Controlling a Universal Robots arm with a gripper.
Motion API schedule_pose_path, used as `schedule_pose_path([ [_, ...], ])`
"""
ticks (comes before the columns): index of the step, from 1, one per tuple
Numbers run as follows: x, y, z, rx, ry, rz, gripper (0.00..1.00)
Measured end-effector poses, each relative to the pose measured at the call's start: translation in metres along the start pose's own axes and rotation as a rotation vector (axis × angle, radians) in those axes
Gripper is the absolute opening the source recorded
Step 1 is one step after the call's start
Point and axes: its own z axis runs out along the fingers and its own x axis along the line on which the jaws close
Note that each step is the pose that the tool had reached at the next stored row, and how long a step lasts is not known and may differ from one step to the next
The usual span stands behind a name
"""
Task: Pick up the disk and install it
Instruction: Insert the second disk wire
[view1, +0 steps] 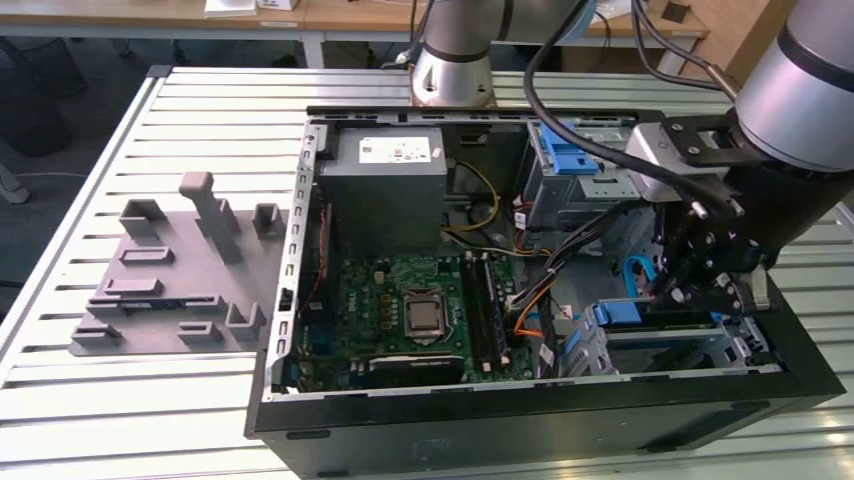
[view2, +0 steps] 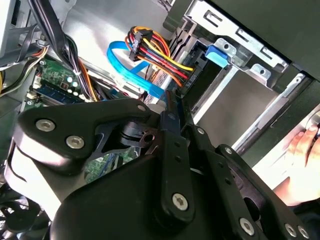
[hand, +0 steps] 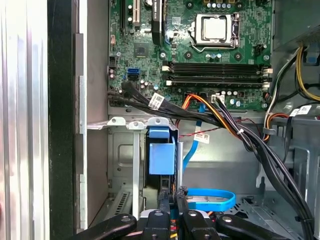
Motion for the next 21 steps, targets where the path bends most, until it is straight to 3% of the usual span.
schedule_pose_path([
  [21, 0.0019, 0.0002, 0.0054, 0.0012, -0.0005, 0.000, 0.18],
])
